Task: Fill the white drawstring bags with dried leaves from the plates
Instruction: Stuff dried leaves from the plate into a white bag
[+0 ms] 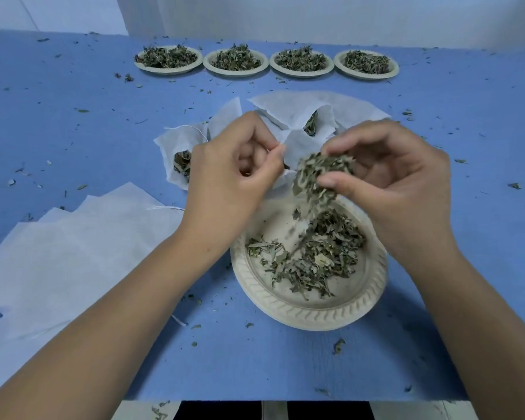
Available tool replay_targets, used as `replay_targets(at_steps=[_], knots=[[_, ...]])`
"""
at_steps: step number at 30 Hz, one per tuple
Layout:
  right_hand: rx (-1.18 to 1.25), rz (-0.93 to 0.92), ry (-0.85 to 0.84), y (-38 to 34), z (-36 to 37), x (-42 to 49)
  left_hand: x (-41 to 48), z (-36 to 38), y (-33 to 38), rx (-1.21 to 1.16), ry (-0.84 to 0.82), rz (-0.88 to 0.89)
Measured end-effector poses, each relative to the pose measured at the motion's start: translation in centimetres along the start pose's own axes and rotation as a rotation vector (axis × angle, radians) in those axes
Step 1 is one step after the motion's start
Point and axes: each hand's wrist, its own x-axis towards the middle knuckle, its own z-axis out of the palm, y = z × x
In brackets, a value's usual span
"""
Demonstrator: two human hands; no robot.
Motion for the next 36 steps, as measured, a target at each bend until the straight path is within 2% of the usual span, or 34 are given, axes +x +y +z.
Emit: replay_targets(at_steps=[4, 7, 11, 17, 26, 30, 36], knots=[[0.050, 0.011, 0.251, 0.0, 0.1, 0.1, -0.2, 0.1, 0.3, -0.162, -0.094, -0.120], [0.007, -0.033, 0.285, -0.1, 0.3, 0.0, -0.3, 0.4, 0.5, -0.243, -0.145, -0.179], [-0.180, -0.117, 0.177, 0.0, 0.9, -0.4, -0.4, 0.5, 0.7, -0.291, -0.134, -0.205], [-0.480, -0.012, 0.055, 0.6, 0.9, -0.7, -0.4, 0.3, 0.9, -0.325, -0.127, -0.212], [-0.639, 0.017, -0.282, 0.5, 0.1, 0.0, -0.3, 0.2, 0.9, -0.319, -0.074, -0.208], [-0.640, -0.033, -0.234, 0.9, -0.2, 0.1, -0.4, 0.3, 1.0, -0.304, -0.081, -0.212], [-0.358, -0.068, -0.118, 0.4, -0.3, 0.1, -0.4, 0.4, 0.9, -0.267, -0.089, -0.217]])
